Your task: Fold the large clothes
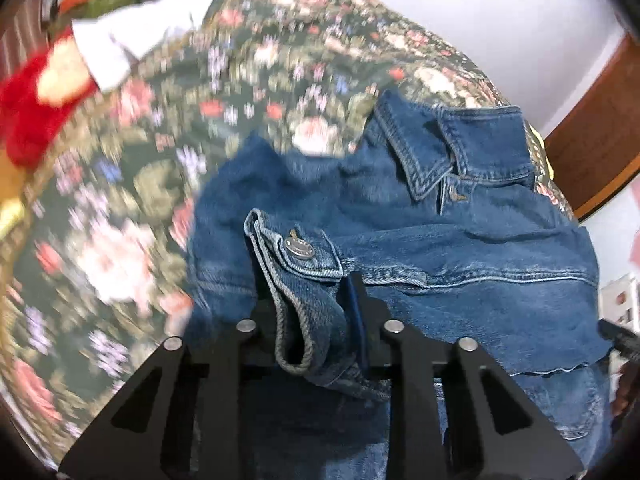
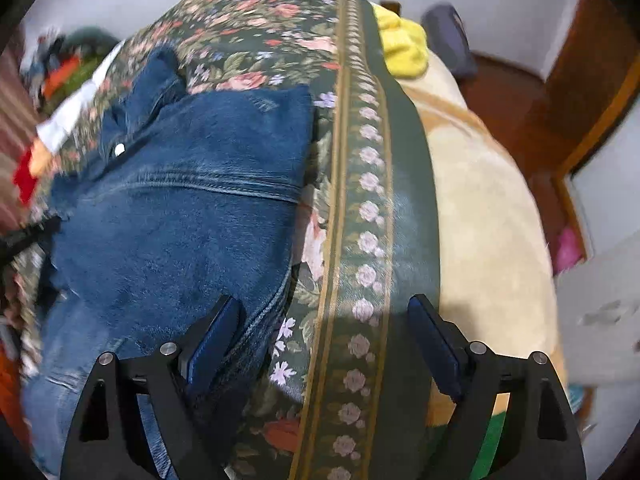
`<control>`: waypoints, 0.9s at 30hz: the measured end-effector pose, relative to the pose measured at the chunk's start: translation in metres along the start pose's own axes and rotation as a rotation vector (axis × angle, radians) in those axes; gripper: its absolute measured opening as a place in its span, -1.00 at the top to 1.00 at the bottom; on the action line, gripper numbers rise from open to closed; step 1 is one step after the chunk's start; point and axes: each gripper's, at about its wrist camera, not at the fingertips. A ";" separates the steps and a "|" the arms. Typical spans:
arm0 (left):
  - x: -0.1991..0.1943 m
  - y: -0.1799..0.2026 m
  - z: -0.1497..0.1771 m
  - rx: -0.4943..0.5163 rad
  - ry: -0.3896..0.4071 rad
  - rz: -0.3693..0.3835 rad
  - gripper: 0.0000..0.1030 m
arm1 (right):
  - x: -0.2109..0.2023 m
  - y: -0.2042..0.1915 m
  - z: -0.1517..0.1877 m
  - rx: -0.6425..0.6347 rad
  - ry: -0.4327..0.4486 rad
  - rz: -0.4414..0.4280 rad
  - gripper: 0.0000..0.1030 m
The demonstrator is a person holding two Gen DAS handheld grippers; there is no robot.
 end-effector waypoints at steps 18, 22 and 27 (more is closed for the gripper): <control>0.011 -0.022 0.017 0.084 -0.076 -0.166 -0.09 | -0.018 -0.029 -0.028 0.067 0.014 -0.185 -0.66; 0.001 -0.026 0.030 0.125 -0.091 -0.179 -0.40 | -0.011 -0.026 -0.027 0.082 -0.007 -0.176 -0.65; -0.031 -0.034 0.025 0.147 -0.065 -0.168 -0.47 | -0.007 -0.019 -0.034 0.104 -0.014 -0.184 -0.66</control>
Point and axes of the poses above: each gripper's, at about its wrist camera, not at the fingertips, and x roughly the way its jaws point, y to its right, z to its underside, and after that the axes turned 14 degrees about x, right-handed
